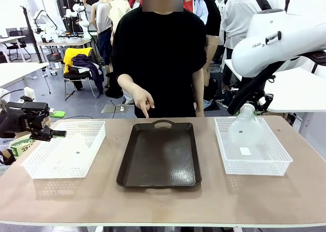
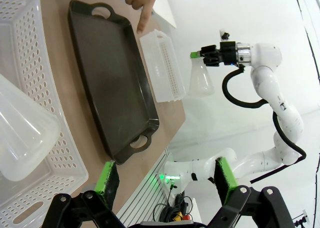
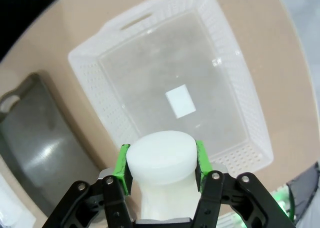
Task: Prepare the laboratory tools.
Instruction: While moving the picked Big flask to the Handle tray indicated by the person, stop as directed by the person.
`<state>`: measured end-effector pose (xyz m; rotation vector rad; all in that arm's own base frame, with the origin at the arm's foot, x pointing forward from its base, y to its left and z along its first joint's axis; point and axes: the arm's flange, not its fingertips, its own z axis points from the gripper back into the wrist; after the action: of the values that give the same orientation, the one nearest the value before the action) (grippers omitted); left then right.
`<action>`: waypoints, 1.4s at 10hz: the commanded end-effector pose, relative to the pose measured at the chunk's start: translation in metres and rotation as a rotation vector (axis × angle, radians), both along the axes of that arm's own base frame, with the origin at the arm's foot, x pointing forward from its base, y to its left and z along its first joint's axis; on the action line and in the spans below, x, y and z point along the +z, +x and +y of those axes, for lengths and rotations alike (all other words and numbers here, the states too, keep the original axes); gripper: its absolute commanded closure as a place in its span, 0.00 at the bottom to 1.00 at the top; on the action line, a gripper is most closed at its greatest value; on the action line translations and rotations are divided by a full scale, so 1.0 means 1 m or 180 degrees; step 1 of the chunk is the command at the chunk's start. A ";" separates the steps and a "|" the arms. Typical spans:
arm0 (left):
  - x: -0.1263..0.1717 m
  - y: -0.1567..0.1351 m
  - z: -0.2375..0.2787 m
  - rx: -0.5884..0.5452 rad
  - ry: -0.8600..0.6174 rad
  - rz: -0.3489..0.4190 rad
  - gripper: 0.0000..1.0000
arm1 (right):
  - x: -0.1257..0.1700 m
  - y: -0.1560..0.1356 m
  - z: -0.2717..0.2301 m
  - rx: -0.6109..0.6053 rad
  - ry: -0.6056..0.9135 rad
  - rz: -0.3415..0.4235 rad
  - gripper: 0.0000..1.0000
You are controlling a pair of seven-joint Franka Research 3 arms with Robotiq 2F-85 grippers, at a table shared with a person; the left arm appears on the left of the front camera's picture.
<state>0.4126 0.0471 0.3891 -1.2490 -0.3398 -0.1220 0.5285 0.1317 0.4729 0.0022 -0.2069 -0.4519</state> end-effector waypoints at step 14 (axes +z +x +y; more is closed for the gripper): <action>0.002 -0.001 0.001 0.0001 -0.0044 -0.0019 0.00 | -0.051 -0.009 0.301 0.1927 -0.0187 0.0015 1.00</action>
<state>0.4125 0.0473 0.3891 -1.2480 -0.3399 -0.1216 0.5069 0.4339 0.4206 -0.0079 -0.2096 0.1380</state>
